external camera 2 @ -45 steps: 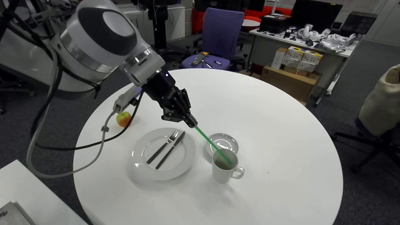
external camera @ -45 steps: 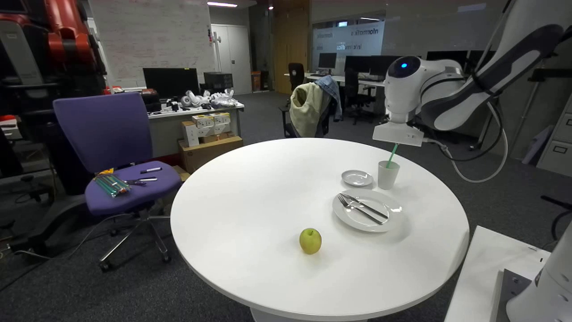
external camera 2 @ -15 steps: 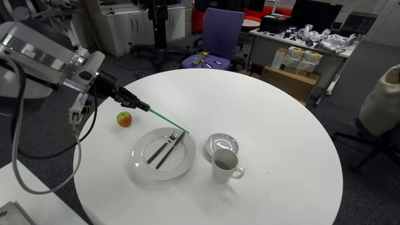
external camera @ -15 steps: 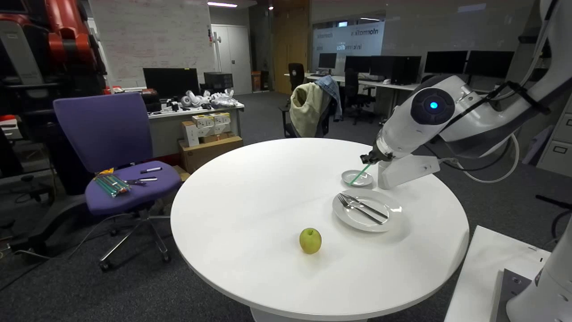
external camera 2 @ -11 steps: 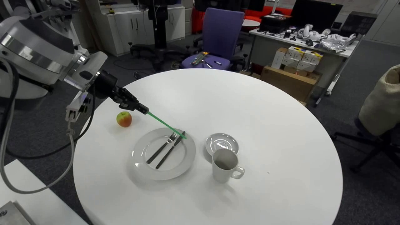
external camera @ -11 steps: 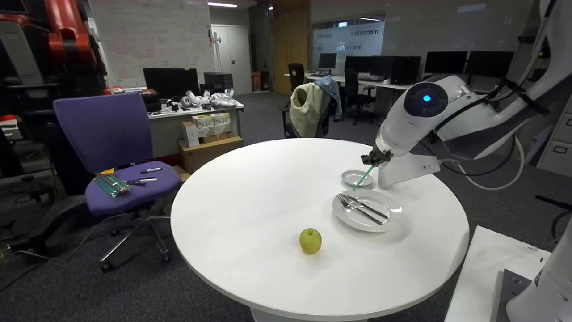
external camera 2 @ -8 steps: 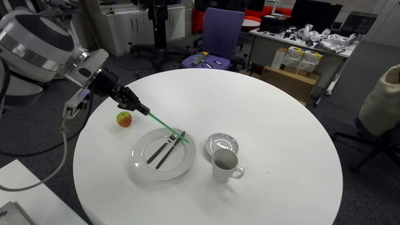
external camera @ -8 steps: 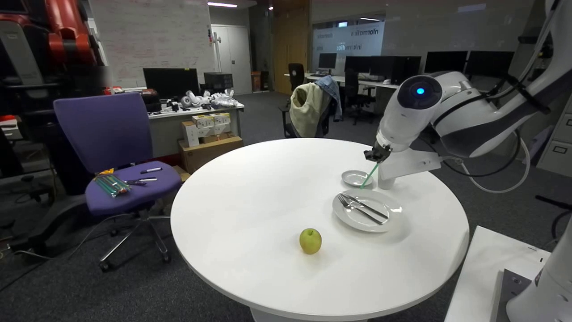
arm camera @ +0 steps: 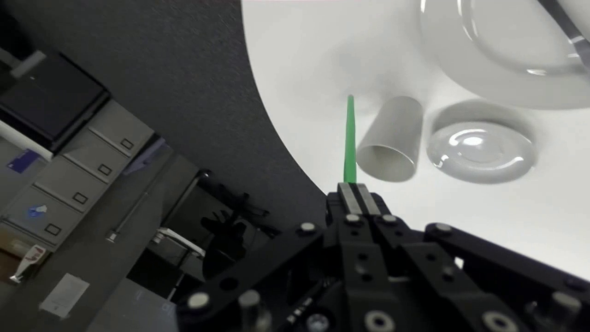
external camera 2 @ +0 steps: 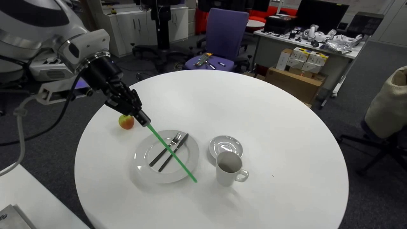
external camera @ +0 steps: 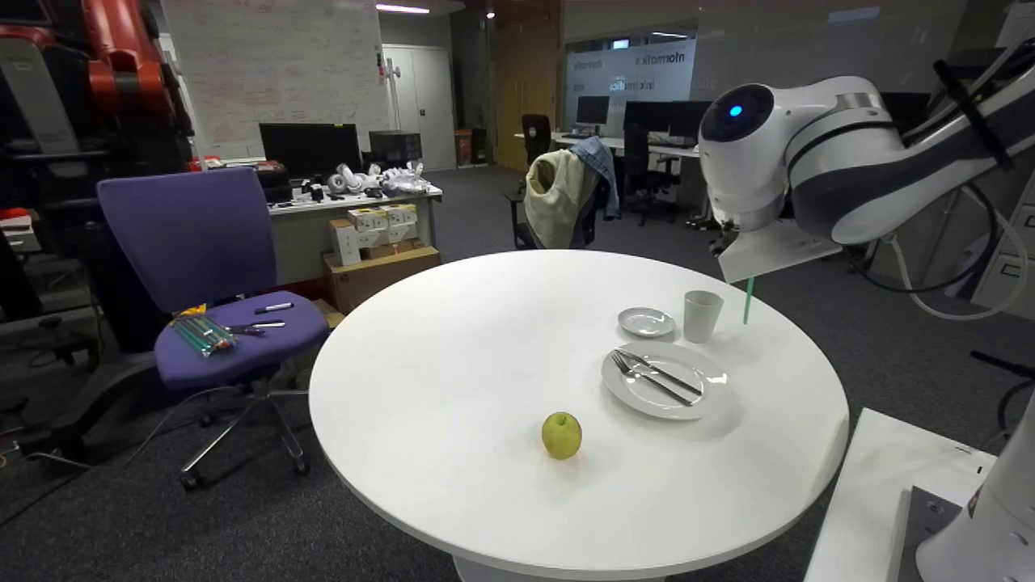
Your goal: Remove the green straw from the cup and put it on the table
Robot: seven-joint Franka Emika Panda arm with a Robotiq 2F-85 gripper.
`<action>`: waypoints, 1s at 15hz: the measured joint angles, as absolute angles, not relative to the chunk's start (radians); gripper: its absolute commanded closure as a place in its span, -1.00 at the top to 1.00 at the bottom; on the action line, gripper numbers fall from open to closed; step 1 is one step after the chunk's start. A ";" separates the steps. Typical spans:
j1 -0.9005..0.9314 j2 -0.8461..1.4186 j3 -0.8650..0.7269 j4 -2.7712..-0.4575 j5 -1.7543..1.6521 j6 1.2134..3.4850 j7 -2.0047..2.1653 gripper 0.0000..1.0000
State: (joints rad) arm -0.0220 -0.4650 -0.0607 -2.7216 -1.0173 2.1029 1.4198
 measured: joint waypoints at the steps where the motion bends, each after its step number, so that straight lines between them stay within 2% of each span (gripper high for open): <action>1: -0.032 -0.462 -0.073 -2.708 -0.978 2.070 1.359 -1.00; 7: -0.138 -0.365 -0.168 -2.609 -0.807 1.968 1.073 -1.00; 15: -0.206 -0.092 -0.188 -2.379 -0.536 1.763 1.060 -1.00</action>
